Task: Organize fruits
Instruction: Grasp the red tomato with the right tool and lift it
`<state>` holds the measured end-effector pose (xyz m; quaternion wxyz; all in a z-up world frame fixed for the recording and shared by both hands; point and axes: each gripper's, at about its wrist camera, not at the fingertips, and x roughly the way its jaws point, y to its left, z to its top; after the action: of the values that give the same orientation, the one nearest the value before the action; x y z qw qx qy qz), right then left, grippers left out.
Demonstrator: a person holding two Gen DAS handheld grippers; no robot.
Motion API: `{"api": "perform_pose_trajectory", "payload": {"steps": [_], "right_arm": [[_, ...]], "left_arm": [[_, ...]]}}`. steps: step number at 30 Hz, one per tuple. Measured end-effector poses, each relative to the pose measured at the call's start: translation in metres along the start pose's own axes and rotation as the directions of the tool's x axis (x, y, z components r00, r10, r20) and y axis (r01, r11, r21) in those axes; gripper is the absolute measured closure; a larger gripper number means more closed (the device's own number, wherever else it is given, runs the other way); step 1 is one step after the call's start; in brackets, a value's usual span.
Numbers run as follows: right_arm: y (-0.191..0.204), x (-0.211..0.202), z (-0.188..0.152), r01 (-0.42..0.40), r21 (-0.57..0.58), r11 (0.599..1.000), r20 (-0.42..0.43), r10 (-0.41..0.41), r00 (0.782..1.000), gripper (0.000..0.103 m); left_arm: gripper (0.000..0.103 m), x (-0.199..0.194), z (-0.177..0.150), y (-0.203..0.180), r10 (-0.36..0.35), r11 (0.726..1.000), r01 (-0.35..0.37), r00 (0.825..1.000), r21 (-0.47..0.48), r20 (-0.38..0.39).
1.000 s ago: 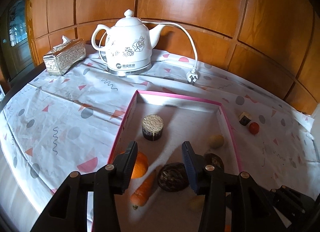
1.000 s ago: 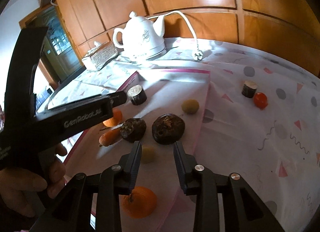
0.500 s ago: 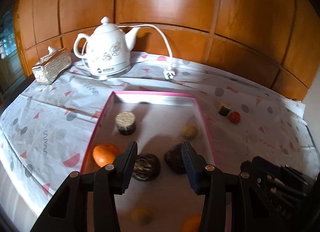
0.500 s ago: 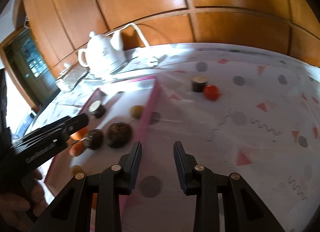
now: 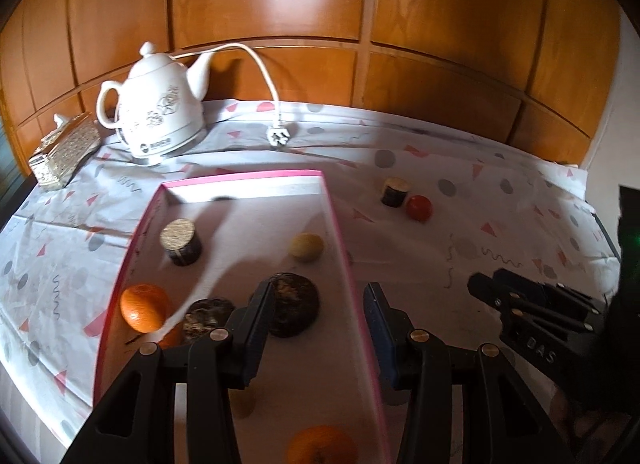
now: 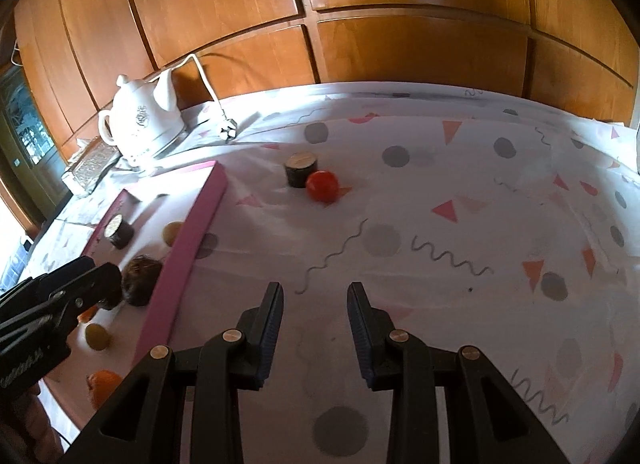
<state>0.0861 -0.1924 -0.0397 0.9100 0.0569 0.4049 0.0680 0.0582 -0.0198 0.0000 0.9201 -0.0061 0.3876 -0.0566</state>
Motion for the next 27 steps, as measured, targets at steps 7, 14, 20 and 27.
{"api": "perform_pose_trajectory", "payload": {"steps": [7,14,20,27], "right_arm": [[-0.007,0.013,0.009,0.007,-0.003,1.000,-0.007,-0.007,1.000,0.070],[-0.005,0.032,0.021,0.000,-0.020,1.000,-0.020,-0.001,1.000,0.070],[-0.003,0.054,0.037,0.009,-0.024,1.000,-0.027,-0.010,1.000,0.070],[0.000,0.072,0.055,0.027,-0.045,0.999,-0.020,-0.028,0.999,0.070]], "left_arm": [[0.056,0.007,0.001,-0.006,-0.011,1.000,0.011,1.000,0.006,-0.009],[0.056,0.013,0.000,0.000,-0.018,1.000,0.017,1.000,-0.020,-0.022],[0.056,0.015,0.002,0.001,-0.027,0.999,0.027,0.999,-0.028,-0.019],[0.056,0.020,0.007,0.001,-0.032,0.999,0.031,0.999,-0.032,-0.023]]}}
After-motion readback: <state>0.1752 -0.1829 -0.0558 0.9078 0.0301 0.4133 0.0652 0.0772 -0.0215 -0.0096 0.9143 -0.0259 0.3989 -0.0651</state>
